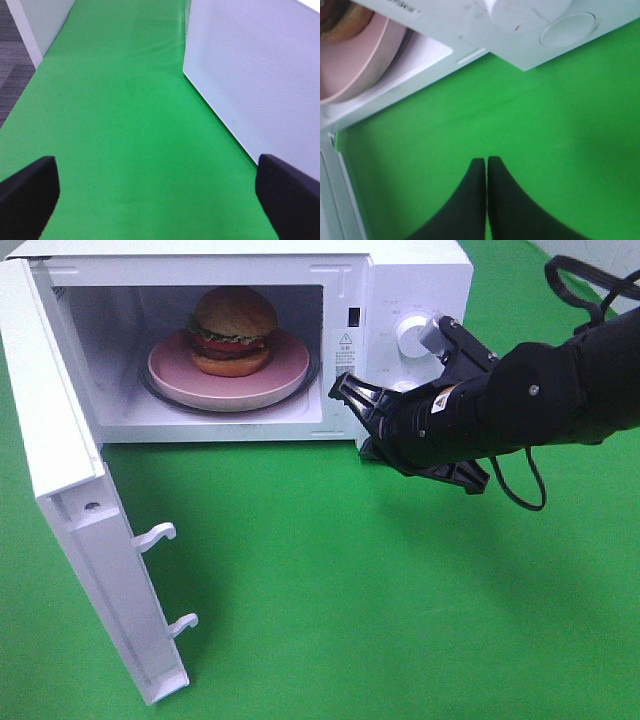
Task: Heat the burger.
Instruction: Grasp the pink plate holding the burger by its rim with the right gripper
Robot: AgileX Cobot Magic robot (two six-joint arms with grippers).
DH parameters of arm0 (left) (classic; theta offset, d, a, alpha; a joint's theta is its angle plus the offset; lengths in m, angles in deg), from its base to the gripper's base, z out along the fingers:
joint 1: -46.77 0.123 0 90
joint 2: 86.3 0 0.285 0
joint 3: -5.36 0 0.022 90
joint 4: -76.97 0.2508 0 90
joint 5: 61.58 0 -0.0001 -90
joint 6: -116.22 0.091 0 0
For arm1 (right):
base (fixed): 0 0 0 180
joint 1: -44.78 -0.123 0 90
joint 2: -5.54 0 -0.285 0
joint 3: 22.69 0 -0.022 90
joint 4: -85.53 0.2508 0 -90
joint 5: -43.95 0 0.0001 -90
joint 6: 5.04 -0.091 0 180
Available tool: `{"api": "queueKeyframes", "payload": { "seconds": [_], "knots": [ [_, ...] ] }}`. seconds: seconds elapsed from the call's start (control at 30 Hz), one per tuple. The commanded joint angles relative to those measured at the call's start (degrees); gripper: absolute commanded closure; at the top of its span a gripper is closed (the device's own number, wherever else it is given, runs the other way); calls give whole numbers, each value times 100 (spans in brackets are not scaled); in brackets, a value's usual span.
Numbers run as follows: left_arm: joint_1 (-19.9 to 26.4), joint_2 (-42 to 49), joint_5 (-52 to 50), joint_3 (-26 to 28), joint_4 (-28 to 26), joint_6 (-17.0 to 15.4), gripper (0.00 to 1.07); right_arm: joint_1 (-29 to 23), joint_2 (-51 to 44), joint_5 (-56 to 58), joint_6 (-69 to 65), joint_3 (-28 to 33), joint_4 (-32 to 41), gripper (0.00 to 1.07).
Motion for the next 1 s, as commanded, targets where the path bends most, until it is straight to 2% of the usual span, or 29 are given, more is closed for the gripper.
{"api": "queueKeyframes", "payload": {
  "seconds": [0.03, 0.17, 0.27, 0.33, 0.43, 0.47, 0.5, 0.57, 0.73, 0.77, 0.8, 0.87, 1.0],
  "knots": [
    [6, 29, -52, -17, 0, 11, 6, 17, -344, 756, 384, -11, -1014, 107],
    [6, 29, -52, -17, 0, 11, 6, 17, -584, 1438, 865, -11, -1553, 107],
    [6, 29, -52, -17, 0, 11, 6, 17, -693, 1684, 1266, -17, -1673, 107],
    [6, 29, -52, -17, 0, 11, 6, 17, -837, 2080, 2183, -57, -1679, 107],
    [6, 29, -52, -17, 0, 11, 6, 17, -911, 2303, 2790, -92, -1673, 107],
    [6, 29, -52, -17, 0, 11, 6, 17, -985, 2481, 3438, -103, -1673, 107],
    [6, 29, -52, -17, 0, 11, 6, 17, -985, 2481, 3438, -103, -1673, 107],
    [6, 29, -52, -17, 0, 11, 6, 17, -1008, 2968, 4836, -223, -1673, 107],
    [6, 29, -52, -17, 0, 11, 6, 17, -1008, 3295, 5678, -338, -1673, 107],
    [6, 29, -52, -17, 0, 11, 6, 17, -1008, 3501, 6348, -424, -1673, 107],
    [6, 29, -52, -17, 0, 11, 6, 17, -1008, 3501, 6348, -424, -1673, 107],
    [6, 29, -52, -17, 0, 11, 6, 17, -1008, 3759, 7666, -567, -1679, 107],
    [6, 29, -52, -17, 0, 11, 6, 17, -1008, 3833, 8571, -636, -1805, 104]
  ]
}}
